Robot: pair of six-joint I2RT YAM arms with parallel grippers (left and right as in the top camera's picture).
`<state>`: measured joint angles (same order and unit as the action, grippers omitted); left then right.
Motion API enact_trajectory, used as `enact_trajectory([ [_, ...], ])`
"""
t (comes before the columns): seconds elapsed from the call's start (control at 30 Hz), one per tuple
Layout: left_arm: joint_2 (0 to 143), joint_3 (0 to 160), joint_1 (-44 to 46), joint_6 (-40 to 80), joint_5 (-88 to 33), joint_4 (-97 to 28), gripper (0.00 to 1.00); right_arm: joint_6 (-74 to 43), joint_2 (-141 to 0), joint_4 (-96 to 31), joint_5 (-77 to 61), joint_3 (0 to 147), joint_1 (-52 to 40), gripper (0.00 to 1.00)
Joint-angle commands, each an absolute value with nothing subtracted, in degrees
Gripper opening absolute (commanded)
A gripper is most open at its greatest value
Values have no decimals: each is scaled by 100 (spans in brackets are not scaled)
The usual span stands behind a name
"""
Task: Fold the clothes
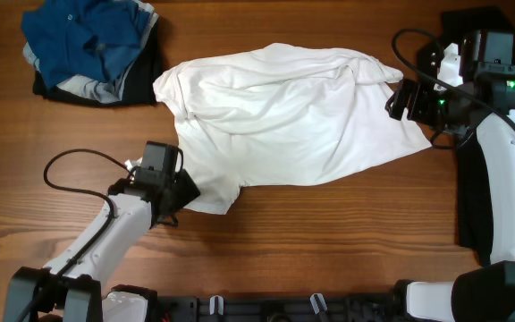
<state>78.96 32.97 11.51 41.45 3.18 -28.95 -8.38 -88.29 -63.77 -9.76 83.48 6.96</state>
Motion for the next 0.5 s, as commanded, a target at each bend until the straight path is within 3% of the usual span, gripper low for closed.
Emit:
enact_trajectory([
  [0.0, 7994, 3009, 1107, 4248, 235, -2432, 86, -910, -8888, -6340, -858, 8289, 720, 100],
  [0.17, 8007, 3009, 1107, 4246, 237, -2202, 84, -908, -8888, -6366, -862, 8289, 720, 100],
  [0.3, 8154, 3009, 1111, 4244, 193, -2064, 61, -913, -8888, -6366, -862, 8289, 720, 100],
  [0.4, 8418, 3009, 1111, 4246, 191, -1872, 50, -897, -8888, -6370, -862, 8289, 720, 100],
  [0.47, 8630, 3009, 1111, 4246, 108, -1706, 35, -891, -8892, -6375, -862, 8289, 720, 100],
])
